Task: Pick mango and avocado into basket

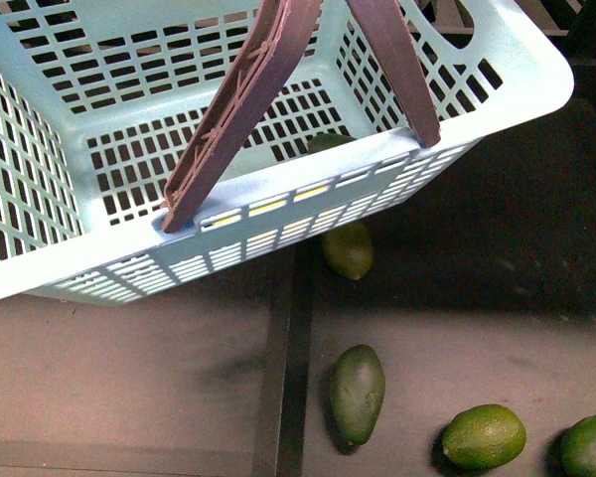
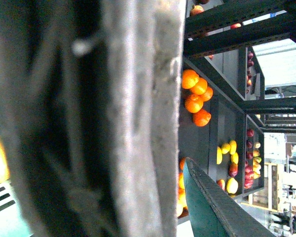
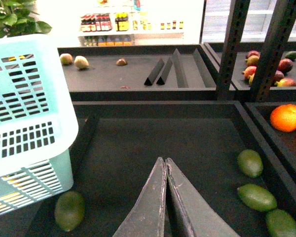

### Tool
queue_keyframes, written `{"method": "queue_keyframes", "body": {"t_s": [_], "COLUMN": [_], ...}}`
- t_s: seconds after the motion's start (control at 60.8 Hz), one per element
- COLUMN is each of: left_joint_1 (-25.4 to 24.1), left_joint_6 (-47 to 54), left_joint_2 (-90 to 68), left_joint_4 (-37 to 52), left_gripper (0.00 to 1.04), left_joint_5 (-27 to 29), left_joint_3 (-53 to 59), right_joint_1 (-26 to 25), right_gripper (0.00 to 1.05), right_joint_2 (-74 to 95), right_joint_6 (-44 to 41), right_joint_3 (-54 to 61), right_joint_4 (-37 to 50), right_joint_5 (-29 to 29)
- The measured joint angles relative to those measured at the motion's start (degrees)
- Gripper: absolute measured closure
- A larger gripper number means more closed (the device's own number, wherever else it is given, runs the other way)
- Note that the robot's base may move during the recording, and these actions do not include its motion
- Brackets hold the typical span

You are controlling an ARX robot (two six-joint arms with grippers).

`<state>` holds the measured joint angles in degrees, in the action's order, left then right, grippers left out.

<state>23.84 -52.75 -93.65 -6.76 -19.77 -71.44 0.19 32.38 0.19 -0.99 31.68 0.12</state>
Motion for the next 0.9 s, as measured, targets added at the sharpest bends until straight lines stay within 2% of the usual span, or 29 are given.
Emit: {"method": "queue_keyframes", "body": {"t_s": [0.312, 0.904], "left_joint_1": [0.0, 0.0], "left_joint_6": [0.0, 0.0], "left_joint_2": [0.0, 0.0], "left_joint_4": [0.0, 0.0], "left_gripper": [0.76, 0.76], "left_joint_5": [-0.1, -0.1], "left_joint_3": [0.0, 0.0], "right_joint_1": [0.0, 0.0], "right_gripper": [1.03, 1.03], "right_joint_2": [-11.5, -22.1], "right_joint_6": [0.0, 0.0], "right_joint_3": [0.0, 0.0], "right_joint_4": [-10.8, -21.4], "right_joint_5": [0.0, 0.0]}}
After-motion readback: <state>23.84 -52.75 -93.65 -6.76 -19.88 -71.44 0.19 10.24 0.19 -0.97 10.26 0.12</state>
